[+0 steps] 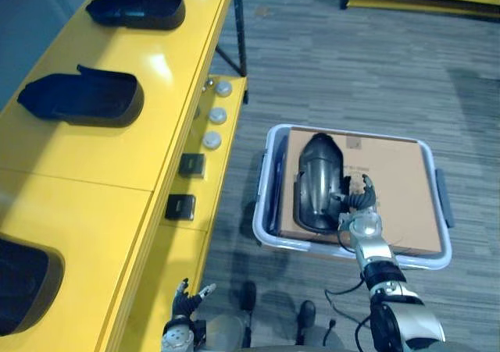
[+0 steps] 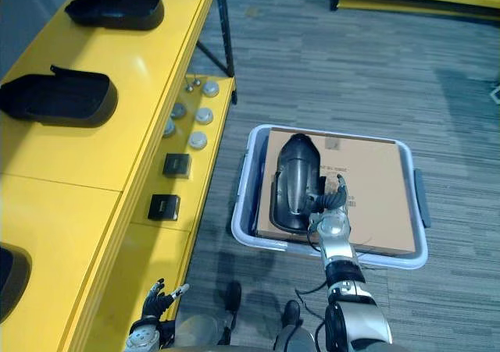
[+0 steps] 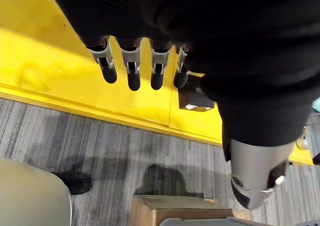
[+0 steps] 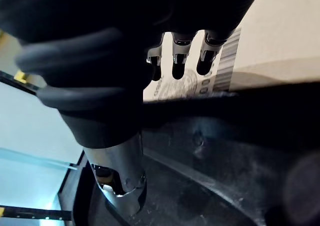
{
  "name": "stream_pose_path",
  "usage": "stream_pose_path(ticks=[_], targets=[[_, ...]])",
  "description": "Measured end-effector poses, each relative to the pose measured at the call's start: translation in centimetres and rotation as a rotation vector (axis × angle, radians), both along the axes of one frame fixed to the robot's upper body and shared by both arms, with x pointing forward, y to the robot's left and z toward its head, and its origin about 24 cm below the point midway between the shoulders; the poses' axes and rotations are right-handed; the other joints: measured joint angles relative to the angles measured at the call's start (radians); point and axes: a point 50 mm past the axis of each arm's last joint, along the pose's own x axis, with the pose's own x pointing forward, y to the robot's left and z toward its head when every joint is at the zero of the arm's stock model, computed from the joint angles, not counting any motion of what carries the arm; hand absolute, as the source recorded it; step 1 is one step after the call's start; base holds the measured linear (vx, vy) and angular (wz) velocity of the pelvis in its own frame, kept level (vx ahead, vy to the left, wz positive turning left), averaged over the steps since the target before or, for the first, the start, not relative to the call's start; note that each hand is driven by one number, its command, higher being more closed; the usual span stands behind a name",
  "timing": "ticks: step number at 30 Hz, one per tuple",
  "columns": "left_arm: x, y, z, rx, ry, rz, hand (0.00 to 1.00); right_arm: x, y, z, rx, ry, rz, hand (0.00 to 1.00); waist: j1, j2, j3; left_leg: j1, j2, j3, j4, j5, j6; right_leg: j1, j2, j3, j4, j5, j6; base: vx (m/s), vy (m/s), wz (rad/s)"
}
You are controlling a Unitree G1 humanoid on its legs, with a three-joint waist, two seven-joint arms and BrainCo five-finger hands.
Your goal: Walk over and take plastic housings, then place them on the shelf
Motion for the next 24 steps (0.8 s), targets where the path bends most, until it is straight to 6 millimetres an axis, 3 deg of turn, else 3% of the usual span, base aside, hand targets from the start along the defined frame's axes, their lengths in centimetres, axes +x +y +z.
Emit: stream_pose_path(ticks=[7,12,19,24], targets=[[1.2,0.0,0.4,0.014,-0.025,-0.010,0.00,1.3,-1.8,1.8,-0.033,-0.012,-0.027,1.00,0.009,0.002,0.042,-0.017,-0.001,0.003,-0.010,0.011,0.000,-0.025,0.000,0.001,0.004,0.012,-0.013,-0.04,0.010,-0.02],[1.4,-0.2,0.4,0.005,-0.029,-0.016,0.00,1.3,-1.4,1.3,0.004,0.005,-0.021,1.00,0.023,0.002,0.043,-0.018,0.010,0.002,-0.035,0.032,-0.009,-0.037,0.011,0.000,0.001,0.011,-0.014,-0.02,-0.042,-0.02],[1.4,-0.3,0.4,0.005,-0.025,-0.024,0.00,1.3,-1.1,1.2,0.009,0.014,0.004,1.00,0.019,0.002,0.043,0.009,0.016,0.006,-0.047,0.035,-0.013,-0.019,0.015,0.003,0.002,0.011,-0.014,-0.01,-0.028,-0.02],[1.6,-0.5,0.6,0.000,-0.041,-0.027,0.00,0.7,-1.6,3.2,-0.030,-0.124,-0.003,1.00,0.013,0.002,0.043,0.033,0.015,0.007,-0.052,0.037,-0.011,0.001,0.014,0.006,0.002,0.011,-0.014,0.00,0.000,0.00]])
